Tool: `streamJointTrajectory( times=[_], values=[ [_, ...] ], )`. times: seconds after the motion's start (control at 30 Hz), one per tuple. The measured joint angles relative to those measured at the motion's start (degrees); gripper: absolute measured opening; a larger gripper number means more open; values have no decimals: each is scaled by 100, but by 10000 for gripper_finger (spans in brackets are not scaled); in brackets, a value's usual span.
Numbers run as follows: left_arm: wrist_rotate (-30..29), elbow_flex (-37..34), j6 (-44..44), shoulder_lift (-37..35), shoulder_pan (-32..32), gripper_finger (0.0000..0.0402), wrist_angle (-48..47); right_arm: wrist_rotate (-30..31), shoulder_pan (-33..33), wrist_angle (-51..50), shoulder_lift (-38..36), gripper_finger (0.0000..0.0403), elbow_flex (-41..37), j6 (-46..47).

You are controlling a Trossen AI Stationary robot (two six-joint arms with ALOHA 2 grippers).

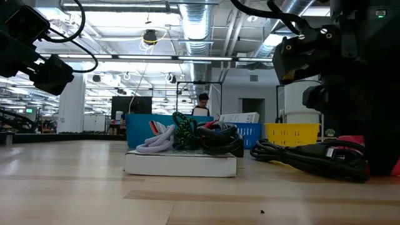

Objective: Pick and place items into bin
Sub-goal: Put the pink charger adapter into the yellow bin

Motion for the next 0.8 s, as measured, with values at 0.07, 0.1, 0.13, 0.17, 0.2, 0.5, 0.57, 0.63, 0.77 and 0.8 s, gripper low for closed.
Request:
streamJointTrajectory(
  times=[0.07, 0.1, 0.13, 0.17, 0.2, 0.5, 0.57, 0.63, 0.77, 0.8],
  values=[
    [0, 0, 0, 0, 0, 270, 0, -20, -19, 8, 0, 157, -2, 46],
    [0, 0, 0, 0, 0, 270, 0, -13, -21, 10, 0, 153, 1, 46],
    [0, 0, 0, 0, 0, 270, 0, 18, -22, 4, 1, 150, 19, 47],
    [0, 0, 0, 0, 0, 270, -2, 78, -21, -6, 4, 149, 51, 48],
    [0, 0, 0, 0, 0, 270, -2, 146, -18, -28, 13, 150, 83, 51],
    [0, 0, -1, 0, 0, 270, -2, 1031, -85, -127, 88, 156, 569, 279],
    [0, 0, 0, 0, 0, 270, -2, 1041, -102, -156, 76, 143, 640, 278],
    [0, 0, 0, 0, 0, 270, -2, 1024, -112, -180, 76, 143, 675, 280],
    [0, 0, 0, 0, 0, 270, -4, 1061, -198, -227, 72, 143, 716, 282],
    [0, 0, 0, 0, 0, 270, -2, 1064, -230, -273, 67, 143, 717, 283]
  ],
)
